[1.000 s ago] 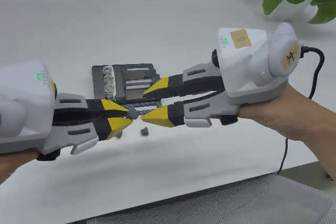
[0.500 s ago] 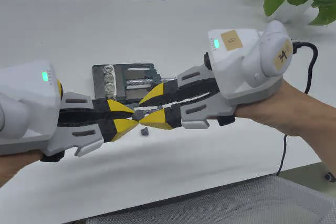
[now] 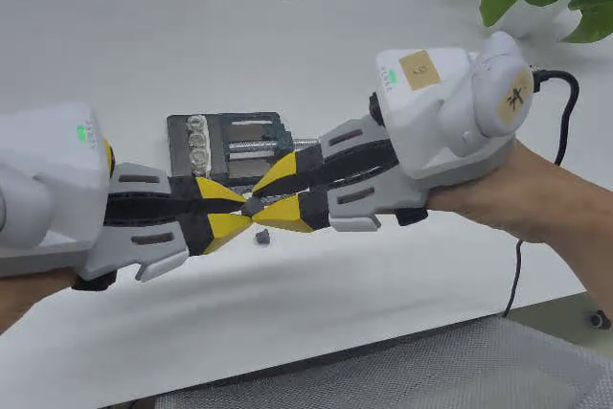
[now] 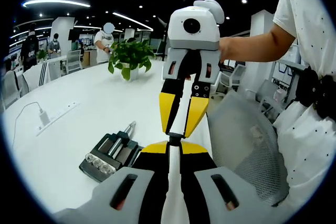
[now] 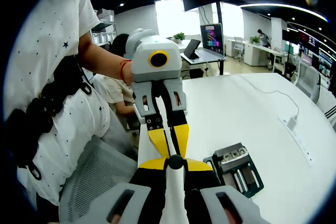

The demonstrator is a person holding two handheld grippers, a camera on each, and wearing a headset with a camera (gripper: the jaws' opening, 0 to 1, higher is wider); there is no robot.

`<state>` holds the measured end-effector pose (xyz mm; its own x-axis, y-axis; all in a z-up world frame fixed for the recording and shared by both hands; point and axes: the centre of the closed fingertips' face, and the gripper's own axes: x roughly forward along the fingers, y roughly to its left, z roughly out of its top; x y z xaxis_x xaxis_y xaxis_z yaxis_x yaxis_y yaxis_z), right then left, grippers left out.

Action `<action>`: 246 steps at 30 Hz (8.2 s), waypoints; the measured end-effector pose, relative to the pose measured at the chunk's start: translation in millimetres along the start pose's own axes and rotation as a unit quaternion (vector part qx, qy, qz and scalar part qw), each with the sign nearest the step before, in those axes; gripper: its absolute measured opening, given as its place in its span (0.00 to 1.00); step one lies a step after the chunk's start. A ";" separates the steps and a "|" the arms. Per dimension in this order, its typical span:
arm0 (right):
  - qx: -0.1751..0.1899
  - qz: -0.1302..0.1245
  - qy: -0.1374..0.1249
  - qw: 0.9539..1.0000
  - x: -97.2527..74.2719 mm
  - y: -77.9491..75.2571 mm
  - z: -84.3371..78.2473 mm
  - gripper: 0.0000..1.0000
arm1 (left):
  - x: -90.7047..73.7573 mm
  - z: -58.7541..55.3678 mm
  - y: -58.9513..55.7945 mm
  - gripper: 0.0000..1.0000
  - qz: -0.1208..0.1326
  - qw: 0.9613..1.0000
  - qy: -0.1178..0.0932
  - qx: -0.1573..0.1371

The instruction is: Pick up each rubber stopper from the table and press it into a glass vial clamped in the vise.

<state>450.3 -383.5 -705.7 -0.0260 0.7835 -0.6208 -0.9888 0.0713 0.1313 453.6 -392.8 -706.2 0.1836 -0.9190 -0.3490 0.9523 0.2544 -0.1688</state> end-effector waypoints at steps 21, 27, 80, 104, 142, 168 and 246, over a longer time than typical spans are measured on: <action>-0.019 0.014 0.013 1.000 2.0 5.7 1.8 0.06 | -1.7 -2.2 -1.9 0.03 -0.022 1.000 0.007 -0.008; -0.016 0.013 0.014 1.000 3.4 5.6 1.6 0.06 | -2.2 -3.8 -1.6 0.03 -0.022 1.000 0.011 -0.009; -0.002 -0.035 0.066 0.997 11.0 -76.2 32.5 0.06 | -43.0 -35.1 40.6 0.59 0.084 0.996 -0.026 -0.001; -0.061 -0.027 0.212 0.975 66.7 -146.4 0.2 0.06 | -49.7 -52.9 53.4 0.93 0.106 0.993 -0.055 -0.011; -0.078 -0.004 0.267 0.960 90.7 -153.5 -23.7 0.06 | -50.4 -58.8 58.9 0.98 0.100 0.993 -0.057 -0.019; -0.103 -0.010 0.288 0.952 94.0 -146.6 -23.5 0.04 | -50.3 -58.7 59.2 0.96 0.098 0.993 -0.061 -0.021; -0.136 0.003 0.271 0.953 92.7 -151.5 -25.1 0.00 | -49.3 -60.2 62.2 0.94 0.098 0.993 -0.064 -0.033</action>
<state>594.0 -337.1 -802.6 -0.0305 0.3451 -0.9381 -0.9881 -0.1519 -0.0238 489.2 -313.5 -755.0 0.3976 -0.8796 -0.2611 0.8777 0.4476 -0.1714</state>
